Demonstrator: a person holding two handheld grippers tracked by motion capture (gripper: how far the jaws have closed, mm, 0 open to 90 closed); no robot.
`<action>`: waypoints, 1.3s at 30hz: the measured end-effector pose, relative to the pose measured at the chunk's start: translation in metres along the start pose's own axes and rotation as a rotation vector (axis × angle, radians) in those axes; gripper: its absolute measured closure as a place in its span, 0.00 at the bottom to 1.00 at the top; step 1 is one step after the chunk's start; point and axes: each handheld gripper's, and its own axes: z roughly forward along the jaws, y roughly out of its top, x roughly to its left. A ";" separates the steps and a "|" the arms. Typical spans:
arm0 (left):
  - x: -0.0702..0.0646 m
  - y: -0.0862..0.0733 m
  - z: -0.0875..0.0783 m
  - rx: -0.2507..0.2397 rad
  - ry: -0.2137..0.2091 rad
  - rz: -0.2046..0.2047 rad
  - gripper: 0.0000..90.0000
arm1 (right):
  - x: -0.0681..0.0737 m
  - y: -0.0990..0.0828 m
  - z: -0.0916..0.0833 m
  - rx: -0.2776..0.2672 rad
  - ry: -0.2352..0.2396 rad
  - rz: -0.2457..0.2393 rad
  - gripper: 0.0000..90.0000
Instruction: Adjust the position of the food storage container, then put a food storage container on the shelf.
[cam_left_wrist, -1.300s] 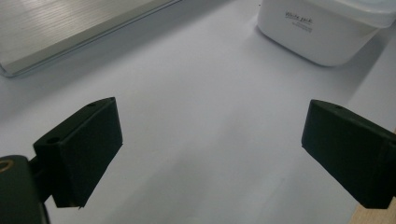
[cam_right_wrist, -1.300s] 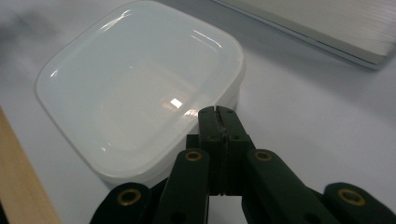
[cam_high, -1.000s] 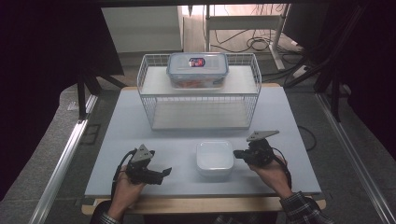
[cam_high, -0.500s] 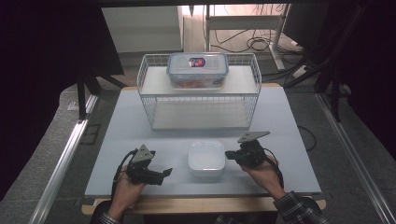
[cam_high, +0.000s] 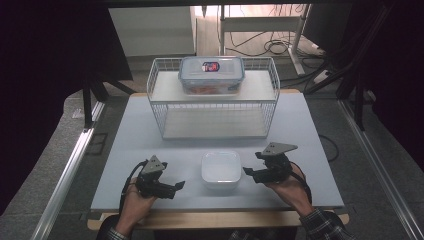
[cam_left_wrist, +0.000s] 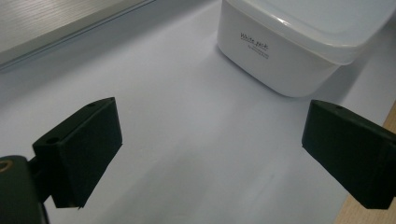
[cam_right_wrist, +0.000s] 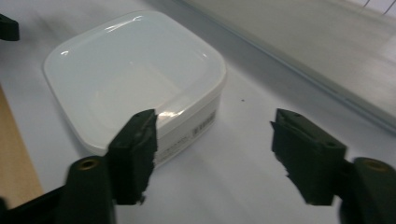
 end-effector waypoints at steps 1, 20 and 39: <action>0.000 0.000 0.000 0.000 0.000 0.001 0.05 | 0.000 0.000 0.000 0.000 0.000 0.000 0.24; -0.002 0.004 0.003 0.009 -0.007 0.008 0.05 | -0.009 -0.009 -0.003 -0.008 0.004 0.028 0.03; -0.004 0.054 0.024 0.001 -0.095 -0.030 0.09 | -0.006 0.015 0.004 0.049 0.097 0.131 0.06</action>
